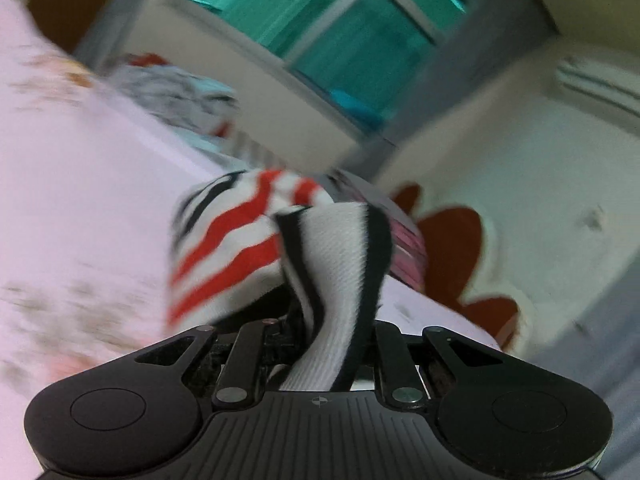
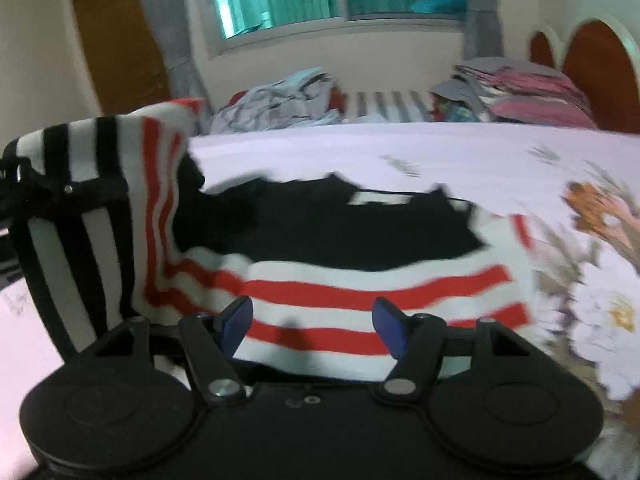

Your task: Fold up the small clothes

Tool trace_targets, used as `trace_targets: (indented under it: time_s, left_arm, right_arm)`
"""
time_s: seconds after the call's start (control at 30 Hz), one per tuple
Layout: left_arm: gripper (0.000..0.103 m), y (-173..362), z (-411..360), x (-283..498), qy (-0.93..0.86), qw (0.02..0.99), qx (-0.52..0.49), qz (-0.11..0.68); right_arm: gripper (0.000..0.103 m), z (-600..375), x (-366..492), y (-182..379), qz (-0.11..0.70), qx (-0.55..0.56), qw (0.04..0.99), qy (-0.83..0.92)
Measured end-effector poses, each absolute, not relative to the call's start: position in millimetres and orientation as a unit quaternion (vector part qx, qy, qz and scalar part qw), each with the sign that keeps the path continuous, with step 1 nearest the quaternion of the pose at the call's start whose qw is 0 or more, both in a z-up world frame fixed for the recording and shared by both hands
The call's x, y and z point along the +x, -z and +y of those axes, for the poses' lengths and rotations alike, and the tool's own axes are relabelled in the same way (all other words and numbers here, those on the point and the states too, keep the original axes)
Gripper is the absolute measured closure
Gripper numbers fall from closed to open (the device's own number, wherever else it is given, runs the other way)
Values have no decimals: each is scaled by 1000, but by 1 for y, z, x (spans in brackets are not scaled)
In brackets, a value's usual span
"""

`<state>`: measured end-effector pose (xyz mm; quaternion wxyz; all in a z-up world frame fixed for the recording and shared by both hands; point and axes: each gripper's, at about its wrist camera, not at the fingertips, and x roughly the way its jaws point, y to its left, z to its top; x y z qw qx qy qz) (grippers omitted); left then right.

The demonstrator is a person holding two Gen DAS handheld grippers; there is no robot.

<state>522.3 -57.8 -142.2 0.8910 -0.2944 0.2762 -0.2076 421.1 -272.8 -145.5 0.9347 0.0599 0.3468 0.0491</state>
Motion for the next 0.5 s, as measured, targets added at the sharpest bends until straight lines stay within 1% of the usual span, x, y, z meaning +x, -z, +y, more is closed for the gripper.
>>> trace_targets:
  time_s: [0.13, 0.23, 0.3, 0.33, 0.4, 0.47, 0.5]
  left_arm:
    - [88, 144, -117, 522, 275, 881, -249, 295]
    - [87, 160, -152, 519, 315, 863, -206, 337]
    - [86, 171, -170, 514, 319, 864, -149, 360]
    - [82, 172, -176, 513, 314, 870, -128, 357]
    - [66, 169, -176, 511, 320, 873, -110, 352]
    - [38, 161, -181, 505, 330, 870, -104, 352]
    - [34, 154, -183, 502, 340, 868, -95, 348]
  right_arm:
    - [41, -320, 406, 143, 346, 79, 935, -5]
    - [41, -353, 393, 147, 353, 97, 930, 26]
    - [41, -372, 387, 148, 356, 106, 927, 42]
    - [41, -380, 383, 148, 356, 111, 926, 49]
    - [41, -392, 380, 146, 355, 119, 925, 54]
    - [41, -403, 379, 142, 351, 138, 925, 52]
    - [41, -407, 381, 139, 349, 153, 923, 46]
